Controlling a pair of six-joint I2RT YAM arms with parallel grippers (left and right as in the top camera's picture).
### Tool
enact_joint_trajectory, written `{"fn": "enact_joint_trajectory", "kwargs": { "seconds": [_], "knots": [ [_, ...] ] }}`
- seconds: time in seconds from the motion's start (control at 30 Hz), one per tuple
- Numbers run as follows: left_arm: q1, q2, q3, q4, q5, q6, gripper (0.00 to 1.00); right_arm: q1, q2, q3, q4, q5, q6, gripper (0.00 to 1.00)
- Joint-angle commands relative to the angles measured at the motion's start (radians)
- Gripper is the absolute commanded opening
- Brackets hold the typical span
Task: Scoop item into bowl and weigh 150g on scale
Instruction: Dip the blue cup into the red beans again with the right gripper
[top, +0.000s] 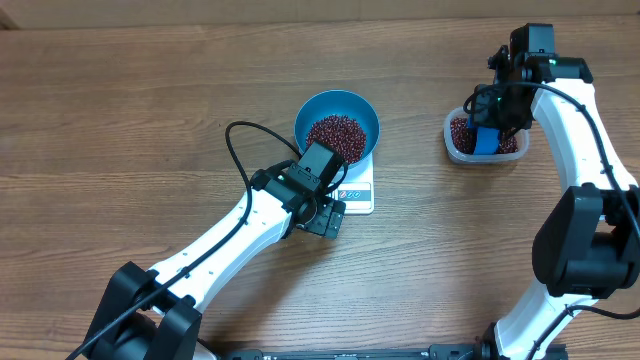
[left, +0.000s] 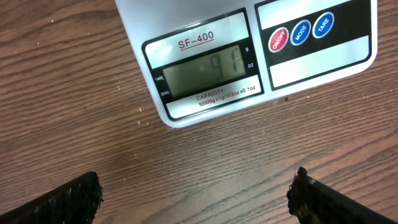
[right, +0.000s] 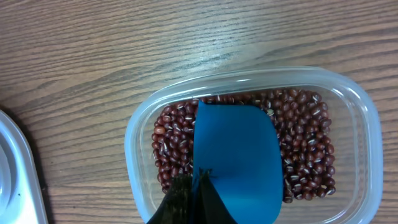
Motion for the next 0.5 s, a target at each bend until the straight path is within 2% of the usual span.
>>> {"fn": "enact_joint_trajectory", "kwargs": {
  "seconds": [0.0, 0.23, 0.47],
  "knots": [
    [0.006, 0.001, -0.01, 0.0, -0.008, 0.019, 1.0, -0.002, -0.006, -0.019, -0.013, -0.049, 0.045, 0.04],
    [0.006, 0.001, -0.01, 0.0, -0.008, 0.019, 0.99, -0.02, -0.006, -0.019, -0.012, -0.094, 0.045, 0.04],
    [0.006, 0.001, -0.01, 0.0, -0.008, 0.019, 1.0, -0.11, -0.006, -0.019, -0.013, -0.295, 0.045, 0.04]
  ]
}}
